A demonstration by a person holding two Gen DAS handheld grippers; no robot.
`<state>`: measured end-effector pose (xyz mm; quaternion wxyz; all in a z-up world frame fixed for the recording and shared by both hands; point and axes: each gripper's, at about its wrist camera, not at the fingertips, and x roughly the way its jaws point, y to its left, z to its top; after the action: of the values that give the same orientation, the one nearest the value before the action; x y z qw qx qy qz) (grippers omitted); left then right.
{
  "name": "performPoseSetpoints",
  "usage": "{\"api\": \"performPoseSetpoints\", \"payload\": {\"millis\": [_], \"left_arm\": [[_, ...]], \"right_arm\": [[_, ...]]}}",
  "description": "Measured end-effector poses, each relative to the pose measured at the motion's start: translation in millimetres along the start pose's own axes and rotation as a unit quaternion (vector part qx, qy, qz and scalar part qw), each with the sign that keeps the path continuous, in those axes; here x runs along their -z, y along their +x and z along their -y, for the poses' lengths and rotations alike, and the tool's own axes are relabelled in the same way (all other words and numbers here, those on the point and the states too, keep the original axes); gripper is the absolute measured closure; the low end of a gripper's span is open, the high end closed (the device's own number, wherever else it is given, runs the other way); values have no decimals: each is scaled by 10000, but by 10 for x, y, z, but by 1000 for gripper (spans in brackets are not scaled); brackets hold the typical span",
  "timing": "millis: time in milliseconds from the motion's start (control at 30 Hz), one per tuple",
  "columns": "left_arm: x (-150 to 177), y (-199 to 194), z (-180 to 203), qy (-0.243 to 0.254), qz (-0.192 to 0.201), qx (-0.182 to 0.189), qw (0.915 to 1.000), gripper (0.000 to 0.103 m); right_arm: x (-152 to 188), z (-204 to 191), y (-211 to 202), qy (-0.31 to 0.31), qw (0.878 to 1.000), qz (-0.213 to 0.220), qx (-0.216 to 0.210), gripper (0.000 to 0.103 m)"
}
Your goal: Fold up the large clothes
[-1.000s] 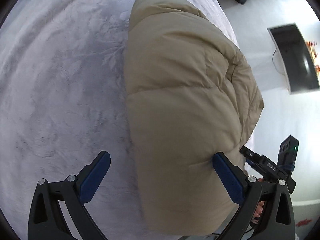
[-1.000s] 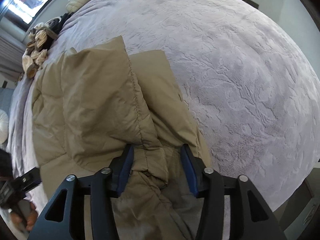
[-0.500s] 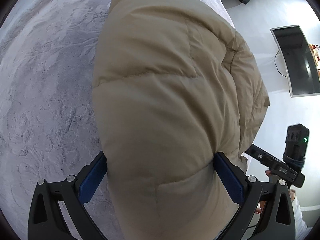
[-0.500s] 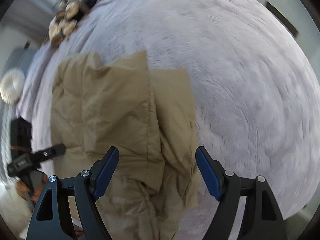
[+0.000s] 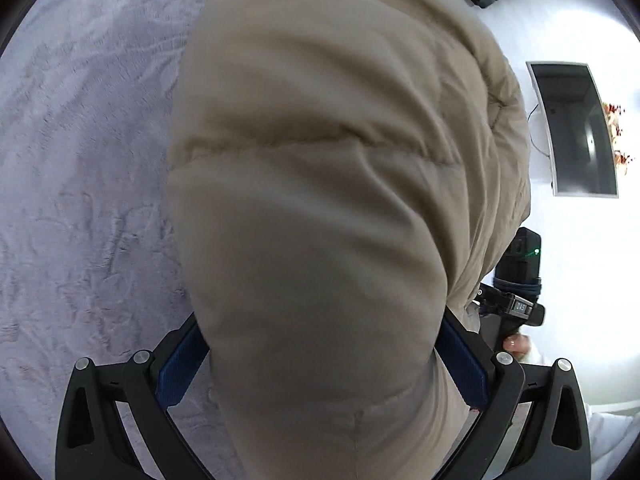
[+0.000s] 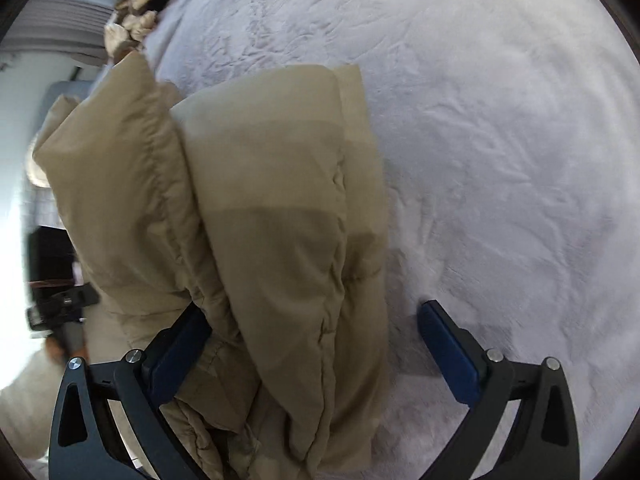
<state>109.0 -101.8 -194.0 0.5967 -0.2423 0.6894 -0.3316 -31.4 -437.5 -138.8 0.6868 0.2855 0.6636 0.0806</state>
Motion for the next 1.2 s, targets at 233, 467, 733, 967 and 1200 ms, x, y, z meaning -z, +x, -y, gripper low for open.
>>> {"api": "performPoseSetpoints", "payload": {"millis": [233,467,733,967,1200], "left_arm": [[-19,121,41,-169,57,1,9998,0],[34,80,60,-169,193,-7,9997,4],[139,-246,175,134,438,355,9983,16],[9,-790,114,394,616,773,9943,16],[-242,-1825,-211,670,1164,526,9895,16]], "right_arm": [[-145,-44,333,-20,9916,-226,-1273,0],[-184,-109,400,262,9894,-295,-1399,11],[-10,-363,152,369,9786,104,-2019,55],[141,-928,-19,279,9734,719,-2157,56],[-118,-1861,313,-48,9659,914,-2422,56]]}}
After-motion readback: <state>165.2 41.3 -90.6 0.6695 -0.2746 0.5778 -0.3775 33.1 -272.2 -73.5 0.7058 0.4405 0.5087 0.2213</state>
